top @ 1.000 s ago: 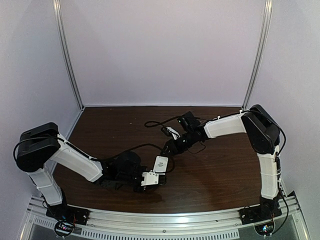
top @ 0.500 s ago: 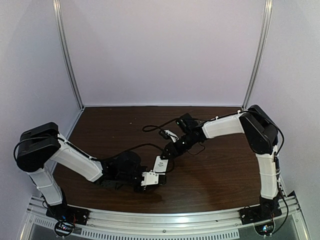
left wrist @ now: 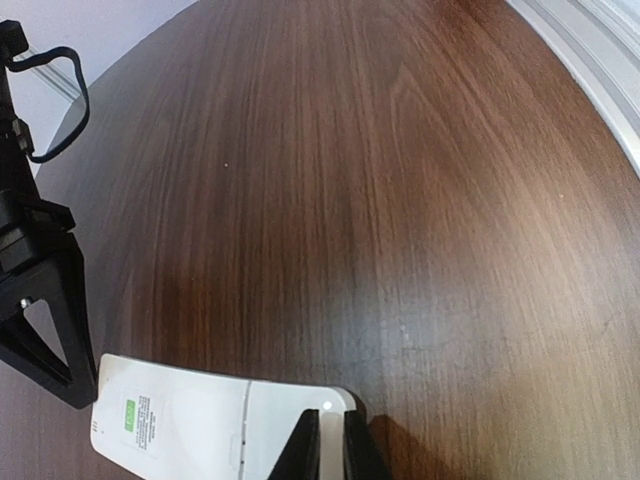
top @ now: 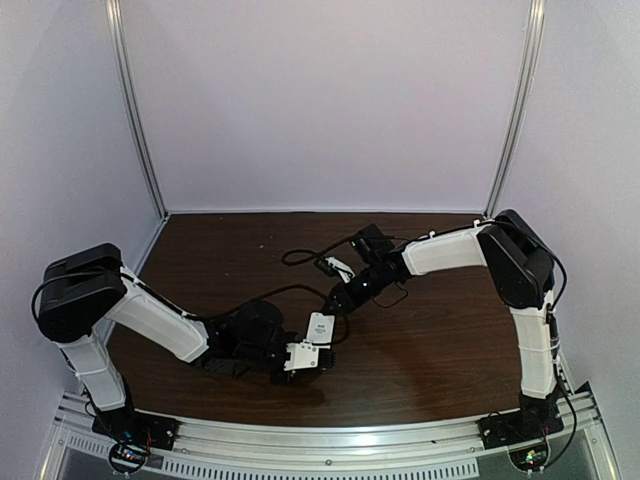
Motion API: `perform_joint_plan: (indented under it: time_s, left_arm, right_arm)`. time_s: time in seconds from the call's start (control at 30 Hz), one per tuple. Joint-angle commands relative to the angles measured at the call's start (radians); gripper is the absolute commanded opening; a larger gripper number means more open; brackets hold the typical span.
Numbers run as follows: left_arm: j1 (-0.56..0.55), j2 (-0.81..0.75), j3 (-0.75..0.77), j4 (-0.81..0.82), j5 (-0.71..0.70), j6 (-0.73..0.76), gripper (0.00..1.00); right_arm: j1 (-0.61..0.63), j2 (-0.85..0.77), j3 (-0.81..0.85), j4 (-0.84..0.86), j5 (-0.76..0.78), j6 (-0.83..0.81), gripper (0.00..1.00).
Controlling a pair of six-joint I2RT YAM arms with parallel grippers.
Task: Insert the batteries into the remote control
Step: Press the battery cover on the remote control.
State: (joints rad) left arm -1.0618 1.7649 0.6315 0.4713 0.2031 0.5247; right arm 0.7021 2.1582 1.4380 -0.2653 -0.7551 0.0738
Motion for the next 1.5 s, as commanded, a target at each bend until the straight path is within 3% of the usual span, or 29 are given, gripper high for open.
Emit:
perform_joint_plan:
  time_s: [0.0, 0.3, 0.73, 1.47]
  left_arm:
    - [0.051, 0.051, 0.008, -0.043, -0.085, 0.016, 0.11]
    - [0.056, 0.031, 0.005, -0.100, -0.107, 0.031, 0.21]
    - [0.057, 0.001, -0.036, -0.100, -0.154, 0.038, 0.19]
    - [0.090, 0.070, 0.036, -0.100, -0.227, 0.083, 0.18]
  right_arm:
    - [0.034, 0.037, 0.007, -0.079, -0.025, -0.022, 0.06]
    - [0.043, 0.045, 0.021, -0.110, -0.012, -0.046, 0.06]
    - [0.049, 0.049, 0.030, -0.121, -0.003, -0.053, 0.06]
    - [0.083, 0.086, 0.063, -0.201, -0.047, -0.118, 0.05]
